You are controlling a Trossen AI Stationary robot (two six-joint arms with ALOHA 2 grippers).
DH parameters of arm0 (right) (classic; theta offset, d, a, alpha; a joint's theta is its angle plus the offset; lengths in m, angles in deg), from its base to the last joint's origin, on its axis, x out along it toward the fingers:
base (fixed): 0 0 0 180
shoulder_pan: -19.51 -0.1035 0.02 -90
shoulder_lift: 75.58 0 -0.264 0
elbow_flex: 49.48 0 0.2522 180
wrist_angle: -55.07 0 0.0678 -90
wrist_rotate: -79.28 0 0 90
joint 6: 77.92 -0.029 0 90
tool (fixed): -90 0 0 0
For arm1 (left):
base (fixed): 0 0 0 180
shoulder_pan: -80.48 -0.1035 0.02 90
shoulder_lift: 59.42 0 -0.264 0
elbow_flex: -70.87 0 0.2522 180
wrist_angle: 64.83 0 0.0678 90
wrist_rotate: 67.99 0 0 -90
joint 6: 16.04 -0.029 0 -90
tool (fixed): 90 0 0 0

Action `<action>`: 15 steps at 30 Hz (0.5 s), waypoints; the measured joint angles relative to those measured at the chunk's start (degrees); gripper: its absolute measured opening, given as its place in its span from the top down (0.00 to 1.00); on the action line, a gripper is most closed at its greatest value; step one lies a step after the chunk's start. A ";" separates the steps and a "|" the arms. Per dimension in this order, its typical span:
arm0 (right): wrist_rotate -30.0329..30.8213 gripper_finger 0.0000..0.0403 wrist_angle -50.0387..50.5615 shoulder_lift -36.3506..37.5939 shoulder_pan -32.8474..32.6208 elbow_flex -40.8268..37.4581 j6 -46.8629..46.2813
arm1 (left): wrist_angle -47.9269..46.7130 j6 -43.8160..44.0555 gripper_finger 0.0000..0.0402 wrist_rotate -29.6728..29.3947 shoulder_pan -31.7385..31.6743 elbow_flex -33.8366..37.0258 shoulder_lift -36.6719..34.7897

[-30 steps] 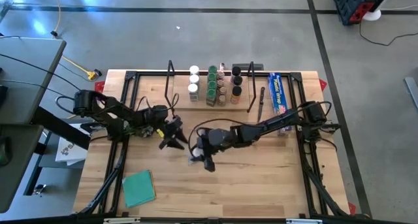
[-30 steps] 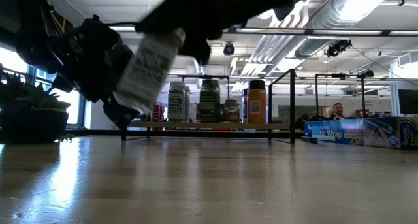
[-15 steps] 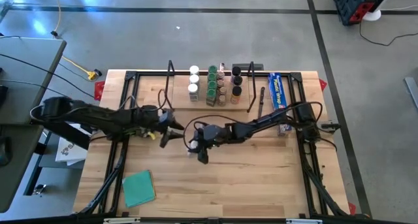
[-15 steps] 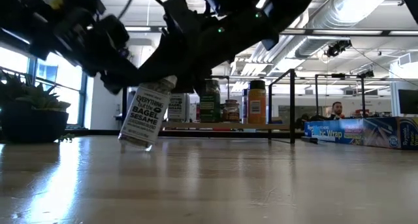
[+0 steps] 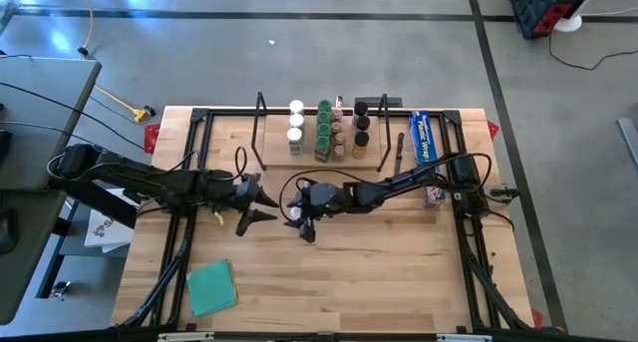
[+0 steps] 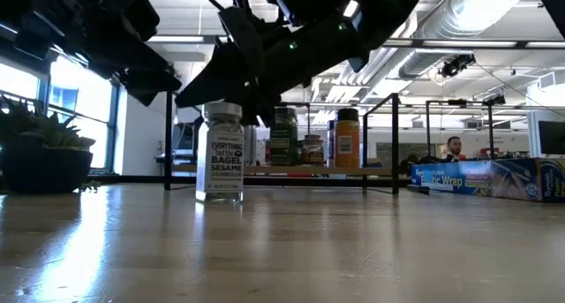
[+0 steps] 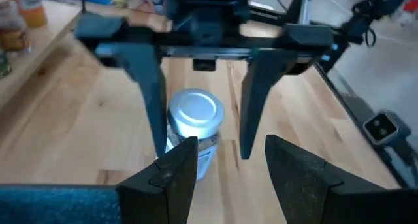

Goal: Shelf spices
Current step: Put the white seasoning bottle on the shelf align with the other white seasoning bottle

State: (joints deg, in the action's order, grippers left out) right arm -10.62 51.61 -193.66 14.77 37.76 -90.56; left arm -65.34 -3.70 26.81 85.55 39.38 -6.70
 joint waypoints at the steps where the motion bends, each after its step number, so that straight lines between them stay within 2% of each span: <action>1: 0.37 0.32 -0.06 0.21 -0.01 0.00 0.08 | 0.10 1.28 0.57 -0.36 0.03 0.00 0.12; 4: 1.98 0.31 1.48 2.59 -0.02 -0.07 1.10 | 0.43 4.03 0.56 -1.61 0.06 0.00 0.60; 8: 9.62 0.31 8.37 8.69 -0.90 -0.04 3.51 | 0.98 4.40 0.54 -6.04 2.29 0.00 2.11; 12: 20.60 0.31 20.63 14.91 -2.98 -0.04 4.17 | 3.43 0.50 0.50 -17.06 7.38 0.00 5.00; 15: 27.87 0.31 29.32 18.57 -4.71 -0.04 2.19 | 6.14 -0.37 0.50 -28.03 12.04 -0.02 8.29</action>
State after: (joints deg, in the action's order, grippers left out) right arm 17.25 80.94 -175.09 10.06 37.71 -88.36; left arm -59.20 -4.07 -1.22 97.59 39.35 1.59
